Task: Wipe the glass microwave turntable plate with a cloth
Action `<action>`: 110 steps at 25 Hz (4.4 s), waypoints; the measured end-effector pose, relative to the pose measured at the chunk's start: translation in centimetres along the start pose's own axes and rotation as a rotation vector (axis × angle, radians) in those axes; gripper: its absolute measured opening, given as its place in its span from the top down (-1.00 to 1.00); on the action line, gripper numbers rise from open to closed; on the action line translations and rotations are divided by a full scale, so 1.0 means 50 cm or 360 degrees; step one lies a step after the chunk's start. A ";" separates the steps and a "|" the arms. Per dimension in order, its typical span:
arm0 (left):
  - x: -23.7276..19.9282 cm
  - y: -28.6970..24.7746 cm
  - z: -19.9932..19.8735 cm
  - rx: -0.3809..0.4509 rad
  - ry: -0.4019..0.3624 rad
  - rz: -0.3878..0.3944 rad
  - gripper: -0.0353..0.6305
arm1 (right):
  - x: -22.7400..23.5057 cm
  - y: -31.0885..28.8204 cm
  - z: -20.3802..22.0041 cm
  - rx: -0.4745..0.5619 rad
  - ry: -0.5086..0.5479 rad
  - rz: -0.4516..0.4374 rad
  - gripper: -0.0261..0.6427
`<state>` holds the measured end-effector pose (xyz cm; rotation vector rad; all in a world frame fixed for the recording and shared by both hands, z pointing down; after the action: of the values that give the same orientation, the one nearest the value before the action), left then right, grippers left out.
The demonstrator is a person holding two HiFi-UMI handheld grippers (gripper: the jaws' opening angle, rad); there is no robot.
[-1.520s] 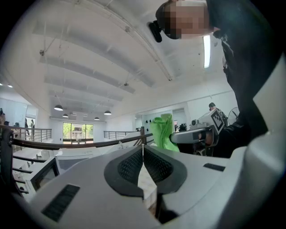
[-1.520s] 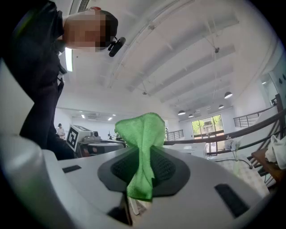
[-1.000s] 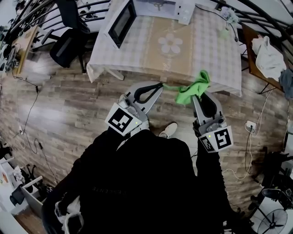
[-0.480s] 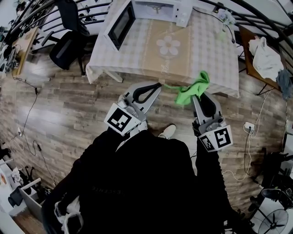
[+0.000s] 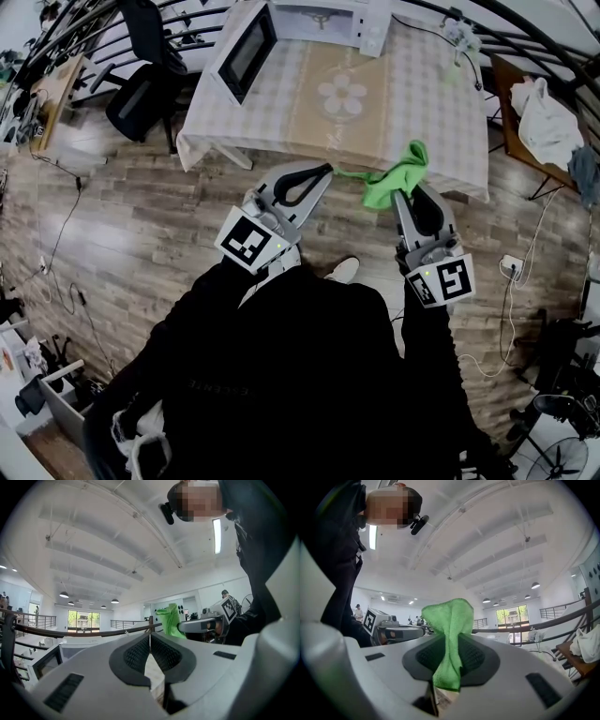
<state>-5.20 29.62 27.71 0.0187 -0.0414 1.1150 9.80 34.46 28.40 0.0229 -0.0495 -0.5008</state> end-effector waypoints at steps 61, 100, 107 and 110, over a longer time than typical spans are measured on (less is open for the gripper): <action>-0.676 -0.269 0.161 -0.0031 0.0158 -0.0034 0.83 | 0.350 -0.645 0.207 -0.0492 -0.0015 0.0074 0.63; -0.799 -0.379 0.347 -0.0184 0.0265 -0.0451 0.83 | 0.475 -0.974 0.727 -0.1497 0.0705 -0.0757 0.62; -0.799 -0.398 0.373 -0.0224 0.0294 -0.0440 0.83 | 0.473 -0.995 0.792 -0.1551 0.0769 -0.0806 0.63; -0.796 -0.410 0.379 -0.0228 0.0305 -0.0425 0.83 | 0.474 -0.998 0.802 -0.1542 0.0781 -0.0833 0.64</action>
<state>-4.71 -15.77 45.07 -0.2053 0.0520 0.8404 4.51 -21.06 67.75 -0.8068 0.6976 -0.9863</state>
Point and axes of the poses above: the fingertips, and each gripper's own axes: y backward along the fingers, x to its right, z out of its underside, the point moved 3 cm from there along y, backward along the fingers, and after that the axes turned 1 degree about -z, right-handed, at the moved point
